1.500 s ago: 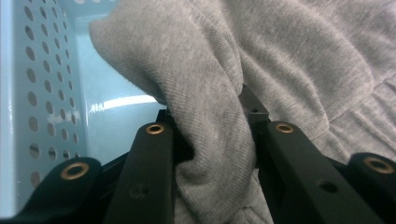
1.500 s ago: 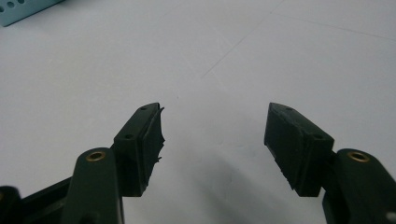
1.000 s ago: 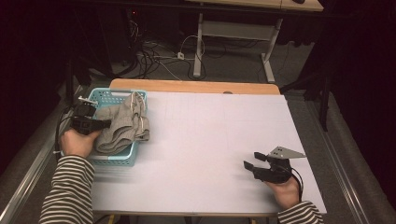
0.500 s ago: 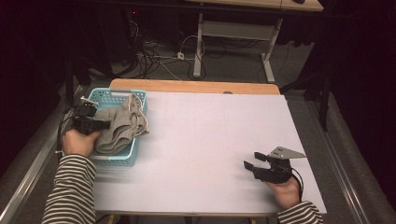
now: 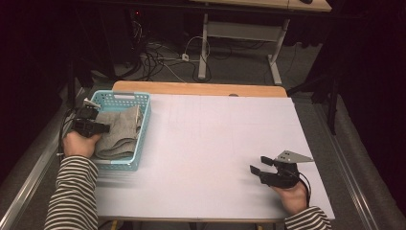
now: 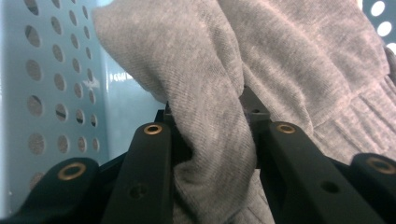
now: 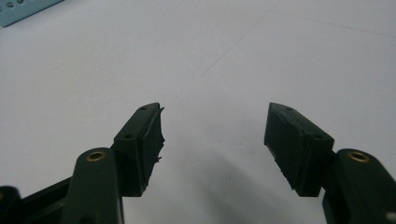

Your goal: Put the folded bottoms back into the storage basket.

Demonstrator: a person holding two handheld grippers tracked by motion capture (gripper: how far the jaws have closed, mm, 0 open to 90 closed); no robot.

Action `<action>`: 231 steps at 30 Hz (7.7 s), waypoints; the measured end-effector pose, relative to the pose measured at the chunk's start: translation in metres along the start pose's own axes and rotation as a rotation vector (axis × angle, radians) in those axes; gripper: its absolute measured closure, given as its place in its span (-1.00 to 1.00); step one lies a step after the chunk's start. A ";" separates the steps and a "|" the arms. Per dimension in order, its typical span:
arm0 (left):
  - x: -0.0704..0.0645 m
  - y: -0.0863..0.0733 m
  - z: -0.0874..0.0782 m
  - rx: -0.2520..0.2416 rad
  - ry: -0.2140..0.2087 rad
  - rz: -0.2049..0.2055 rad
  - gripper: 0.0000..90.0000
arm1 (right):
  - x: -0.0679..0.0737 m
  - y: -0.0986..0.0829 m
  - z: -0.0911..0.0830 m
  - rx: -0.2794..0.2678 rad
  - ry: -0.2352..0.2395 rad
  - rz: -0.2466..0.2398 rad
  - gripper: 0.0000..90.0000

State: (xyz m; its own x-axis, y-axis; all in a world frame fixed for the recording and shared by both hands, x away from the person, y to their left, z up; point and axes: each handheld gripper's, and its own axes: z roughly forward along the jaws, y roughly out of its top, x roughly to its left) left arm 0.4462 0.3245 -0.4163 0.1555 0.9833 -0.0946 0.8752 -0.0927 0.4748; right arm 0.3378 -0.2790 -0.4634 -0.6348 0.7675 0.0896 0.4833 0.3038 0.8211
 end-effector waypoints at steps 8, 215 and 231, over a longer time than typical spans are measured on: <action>0.001 0.003 0.001 -0.044 -0.036 -0.050 0.40 | 0.000 0.000 -0.001 -0.003 0.000 0.000 -0.17; -0.050 -0.104 -0.070 -0.376 -0.252 0.180 -0.19 | 0.008 -0.004 -0.012 -0.029 0.002 0.005 -0.17; -0.044 -0.114 -0.066 -0.376 -0.285 0.144 -0.20 | 0.008 -0.005 -0.014 -0.031 0.004 0.008 -0.17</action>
State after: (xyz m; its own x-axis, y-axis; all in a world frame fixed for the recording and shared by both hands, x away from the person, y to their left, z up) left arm 0.3095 0.3019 -0.4084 0.4278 0.8779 -0.2153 0.6177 -0.1100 0.7787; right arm 0.3221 -0.2820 -0.4592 -0.6333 0.7675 0.0990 0.4695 0.2794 0.8375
